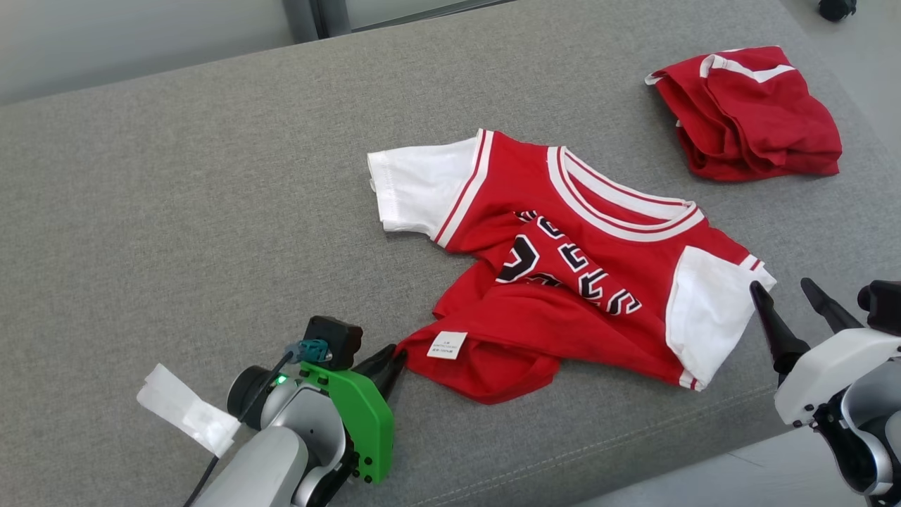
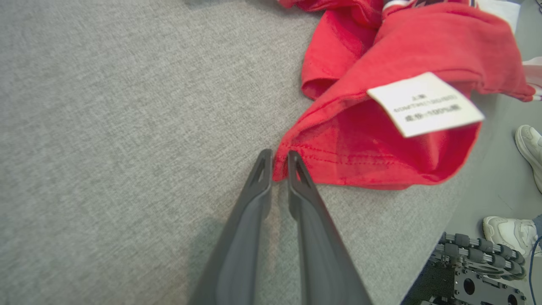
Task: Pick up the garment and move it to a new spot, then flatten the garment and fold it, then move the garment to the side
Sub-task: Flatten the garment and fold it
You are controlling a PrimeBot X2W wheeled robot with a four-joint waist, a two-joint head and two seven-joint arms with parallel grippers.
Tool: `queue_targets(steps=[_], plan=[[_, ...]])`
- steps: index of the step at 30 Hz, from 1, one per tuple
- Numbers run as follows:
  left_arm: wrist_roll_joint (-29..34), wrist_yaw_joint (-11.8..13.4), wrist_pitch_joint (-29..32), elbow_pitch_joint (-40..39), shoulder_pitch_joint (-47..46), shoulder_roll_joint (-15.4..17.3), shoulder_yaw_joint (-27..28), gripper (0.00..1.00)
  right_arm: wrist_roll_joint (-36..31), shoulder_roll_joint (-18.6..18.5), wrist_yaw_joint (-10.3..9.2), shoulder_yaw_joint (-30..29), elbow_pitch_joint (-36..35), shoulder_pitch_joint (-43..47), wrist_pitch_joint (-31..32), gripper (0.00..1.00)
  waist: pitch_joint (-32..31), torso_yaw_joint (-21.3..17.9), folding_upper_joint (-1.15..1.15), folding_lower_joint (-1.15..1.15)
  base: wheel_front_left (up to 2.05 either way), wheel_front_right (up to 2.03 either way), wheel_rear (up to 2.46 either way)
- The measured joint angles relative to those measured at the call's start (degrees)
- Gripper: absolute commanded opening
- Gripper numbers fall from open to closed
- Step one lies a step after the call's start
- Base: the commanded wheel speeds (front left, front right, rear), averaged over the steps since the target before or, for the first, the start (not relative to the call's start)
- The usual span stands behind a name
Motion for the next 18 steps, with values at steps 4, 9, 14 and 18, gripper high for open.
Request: queue_targets(steps=[4,9,14,18], plan=[[0.0,-0.5,0.0,1.0,-0.3,-0.6,-0.3,0.15,-0.4,-0.6,0.0,-0.9,-1.3,0.0,0.7,1.0,-0.2,0.2,0.0,0.0,0.0,0.0,0.0],[-0.5,-1.0,0.0,1.4,-0.8,-1.5,-1.1,0.0,-0.8,-1.1,0.0,-2.7,-2.1,0.0,1.7,1.0,-0.2,0.8,0.0,0.0,0.0,0.0,0.0],[-0.6,-1.5,-0.1,1.6,-1.4,-1.9,-1.8,0.0,-2.9,-2.3,-0.01,-1.0,-3.5,-0.7,3.7,1.0,0.0,1.4,0.0,0.0,0.0,0.0,0.0],[-0.6,-2.0,-0.1,1.5,-1.7,-2.3,-2.8,0.0,-4.2,-4.2,0.03,0.5,-3.1,-2.5,6.3,1.0,0.2,1.9,0.0,0.0,0.0,0.0,0.0]])
